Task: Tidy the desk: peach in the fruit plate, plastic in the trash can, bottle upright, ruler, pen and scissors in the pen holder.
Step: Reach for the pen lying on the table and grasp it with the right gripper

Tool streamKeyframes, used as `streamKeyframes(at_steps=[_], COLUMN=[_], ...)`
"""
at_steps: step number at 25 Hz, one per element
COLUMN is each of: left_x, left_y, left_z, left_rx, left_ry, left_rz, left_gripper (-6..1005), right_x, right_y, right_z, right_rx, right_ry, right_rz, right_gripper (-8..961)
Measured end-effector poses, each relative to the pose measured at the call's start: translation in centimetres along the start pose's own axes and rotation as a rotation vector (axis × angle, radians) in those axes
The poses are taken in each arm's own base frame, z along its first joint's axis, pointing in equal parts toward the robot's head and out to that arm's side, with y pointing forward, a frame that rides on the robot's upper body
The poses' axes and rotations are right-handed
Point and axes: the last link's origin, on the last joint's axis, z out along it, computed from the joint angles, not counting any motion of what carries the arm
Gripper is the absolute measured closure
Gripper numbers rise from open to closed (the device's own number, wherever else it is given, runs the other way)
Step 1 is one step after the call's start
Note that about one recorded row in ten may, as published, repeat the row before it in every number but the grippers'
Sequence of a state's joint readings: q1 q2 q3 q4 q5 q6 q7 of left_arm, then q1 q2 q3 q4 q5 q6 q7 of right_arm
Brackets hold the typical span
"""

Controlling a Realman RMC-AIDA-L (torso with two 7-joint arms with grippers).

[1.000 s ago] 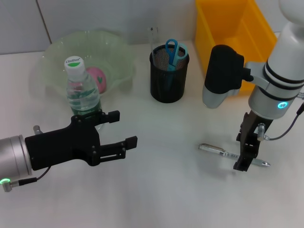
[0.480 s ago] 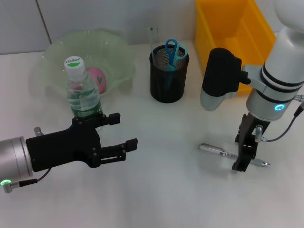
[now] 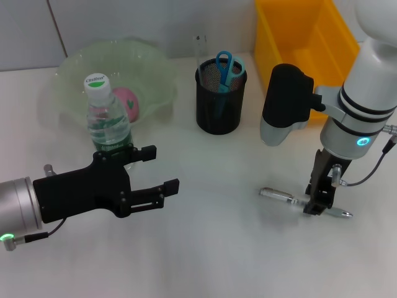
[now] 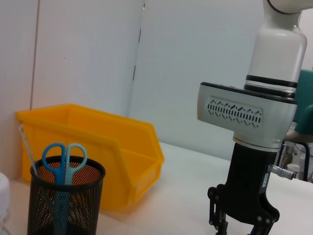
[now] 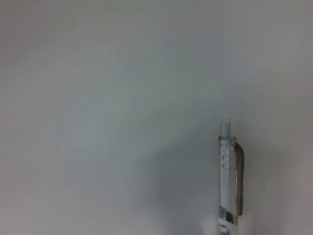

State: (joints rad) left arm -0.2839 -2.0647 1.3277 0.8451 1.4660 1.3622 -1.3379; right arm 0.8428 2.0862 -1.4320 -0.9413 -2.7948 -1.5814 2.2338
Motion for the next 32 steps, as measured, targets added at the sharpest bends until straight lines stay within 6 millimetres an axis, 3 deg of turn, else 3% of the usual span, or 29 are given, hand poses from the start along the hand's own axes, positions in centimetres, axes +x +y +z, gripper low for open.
streamKeyframes(at_steps=[6,11,32], left_x=[0.00,-0.02,-0.22], left_y=[-0.01,0.00,0.08], left_z=[-0.03,-0.05,-0.26], left_rx=[0.002,0.002,0.004], left_ry=[0.002,0.001,0.000], left_rz=[-0.001,-0.001,-0.006], left_gripper=[172,172,172], right_x=[0.01,0.01,-0.04], right_y=[0.05,0.11,0.52], right_z=[0.13,0.21,0.80], right_rx=[0.004,0.005,-0.002], right_ry=[0.004,0.009,0.018], right_rz=[-0.002,-0.003,-0.009], right_gripper=[488,709,716])
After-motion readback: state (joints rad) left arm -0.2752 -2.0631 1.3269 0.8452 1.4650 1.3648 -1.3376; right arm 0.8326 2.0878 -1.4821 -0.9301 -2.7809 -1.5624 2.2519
